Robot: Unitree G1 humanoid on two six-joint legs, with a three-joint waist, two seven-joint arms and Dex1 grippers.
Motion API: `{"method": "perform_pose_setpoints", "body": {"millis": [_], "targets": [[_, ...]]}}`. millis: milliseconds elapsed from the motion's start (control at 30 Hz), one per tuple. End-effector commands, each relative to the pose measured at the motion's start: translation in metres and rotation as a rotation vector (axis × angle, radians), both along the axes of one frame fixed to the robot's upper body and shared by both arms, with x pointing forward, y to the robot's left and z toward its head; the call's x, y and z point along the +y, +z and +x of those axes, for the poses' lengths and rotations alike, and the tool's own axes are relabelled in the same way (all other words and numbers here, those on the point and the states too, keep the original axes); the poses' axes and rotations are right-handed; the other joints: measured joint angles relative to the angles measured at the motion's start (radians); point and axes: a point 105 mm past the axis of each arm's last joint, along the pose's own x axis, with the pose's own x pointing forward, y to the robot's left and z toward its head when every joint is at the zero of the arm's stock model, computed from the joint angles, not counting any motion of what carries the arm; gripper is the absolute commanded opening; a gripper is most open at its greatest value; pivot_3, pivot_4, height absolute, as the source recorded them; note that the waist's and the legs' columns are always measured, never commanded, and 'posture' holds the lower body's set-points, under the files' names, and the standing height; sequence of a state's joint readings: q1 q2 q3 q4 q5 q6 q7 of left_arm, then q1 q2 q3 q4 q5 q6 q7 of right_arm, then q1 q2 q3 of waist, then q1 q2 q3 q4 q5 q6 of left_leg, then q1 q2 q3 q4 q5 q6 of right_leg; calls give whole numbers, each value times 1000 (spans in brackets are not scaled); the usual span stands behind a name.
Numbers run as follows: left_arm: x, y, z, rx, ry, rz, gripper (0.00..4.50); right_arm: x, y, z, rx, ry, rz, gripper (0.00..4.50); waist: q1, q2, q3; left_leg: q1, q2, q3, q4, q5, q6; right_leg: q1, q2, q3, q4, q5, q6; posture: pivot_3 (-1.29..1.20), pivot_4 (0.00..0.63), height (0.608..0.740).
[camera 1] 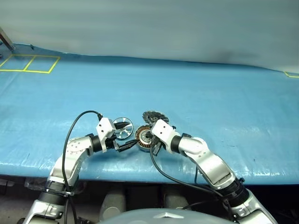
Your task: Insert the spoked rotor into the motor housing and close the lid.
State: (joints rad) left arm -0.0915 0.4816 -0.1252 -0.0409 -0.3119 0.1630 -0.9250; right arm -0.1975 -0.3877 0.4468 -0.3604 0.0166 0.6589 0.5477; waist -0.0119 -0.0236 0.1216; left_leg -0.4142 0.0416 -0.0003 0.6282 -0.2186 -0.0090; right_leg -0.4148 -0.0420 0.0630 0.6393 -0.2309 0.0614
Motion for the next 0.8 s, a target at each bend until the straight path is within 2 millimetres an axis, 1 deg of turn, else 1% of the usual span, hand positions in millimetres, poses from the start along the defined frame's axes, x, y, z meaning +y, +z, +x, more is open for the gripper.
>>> {"method": "perform_pose_setpoints", "body": {"millis": [33, 100, 167, 333, 500, 567, 800], "targets": [[-1, 8, 1, -40, -9, -4, 4500, -12, 1, 4, 19, -57, -5, 46, 0, 1, 3, -1, 1, -2, 0, 0, 0, 0, 1, -1, 0, 0, 0, 0, 150, 740], [-2, 8, 1, -39, -9, -5, 4500, -13, 5, 3, 14, -55, -1, 46, 0, 2, 9, -1, 1, -3, 0, -1, -1, 0, 3, -2, 0, -1, 0, 0, 150, 740], [-2, 7, 1, -38, -10, -5, 4500, -13, 8, 3, 10, -54, 2, 46, 0, 2, 14, -2, 1, -4, 0, -1, -1, 0, 3, -2, 0, -4, 4, 0, 150, 740], [-2, 7, 0, -36, -10, -6, 4500, -11, 19, -1, 4, -49, 47, 46, -1, -1, 20, -2, 1, -3, 0, -1, -1, 1, 3, -2, 0, -4, 5, 0, 150, 740], [-3, 7, 1, -36, -12, -6, 4500, -15, 13, -2, 18, -61, 28, 46, -3, 0, 24, -2, 2, -3, 0, -1, -1, 0, 4, -2, 0, -4, 5, 0, 150, 740], [-3, 7, 1, -36, -12, -6, 4500, -14, 14, -2, 15, -60, 33, 46, -4, 0, 24, -1, 2, -3, 0, -1, -1, 0, 4, -2, 1, -4, 5, 0, 150, 740], [-2, 6, 0, -34, -13, -5, 4500, -7, 32, -4, -31, -44, 84, 46, -9, 0, 26, -1, 2, -4, 1, 0, -1, 0, 4, -2, 2, -4, 5, 0, 150, 740]]}}
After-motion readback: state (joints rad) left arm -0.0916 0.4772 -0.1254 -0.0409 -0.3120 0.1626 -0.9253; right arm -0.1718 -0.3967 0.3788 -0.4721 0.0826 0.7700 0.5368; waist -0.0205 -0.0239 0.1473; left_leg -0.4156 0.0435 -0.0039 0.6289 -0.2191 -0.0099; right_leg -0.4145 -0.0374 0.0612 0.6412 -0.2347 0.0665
